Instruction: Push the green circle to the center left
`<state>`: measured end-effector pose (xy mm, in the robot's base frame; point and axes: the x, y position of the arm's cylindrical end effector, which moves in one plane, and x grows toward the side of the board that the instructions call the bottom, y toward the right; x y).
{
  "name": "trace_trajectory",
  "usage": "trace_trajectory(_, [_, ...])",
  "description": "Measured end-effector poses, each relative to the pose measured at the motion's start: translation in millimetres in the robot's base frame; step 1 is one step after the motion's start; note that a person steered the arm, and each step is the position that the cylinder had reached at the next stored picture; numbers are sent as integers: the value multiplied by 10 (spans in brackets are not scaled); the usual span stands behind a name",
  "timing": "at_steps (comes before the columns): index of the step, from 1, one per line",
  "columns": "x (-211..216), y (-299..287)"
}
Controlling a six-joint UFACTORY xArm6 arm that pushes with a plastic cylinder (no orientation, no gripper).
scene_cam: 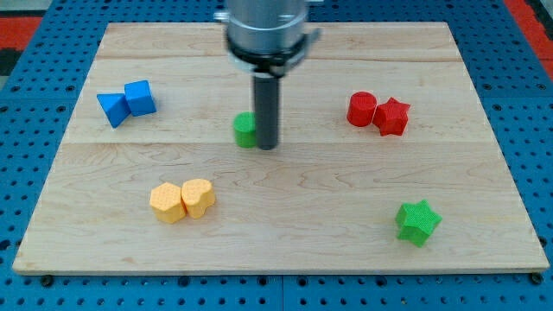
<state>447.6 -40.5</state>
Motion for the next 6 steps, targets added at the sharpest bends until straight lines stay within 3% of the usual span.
trace_trajectory(1, [-70, -168])
trace_trajectory(3, [-460, 114])
trace_trajectory(5, [-361, -1217])
trace_trajectory(6, [-367, -1236])
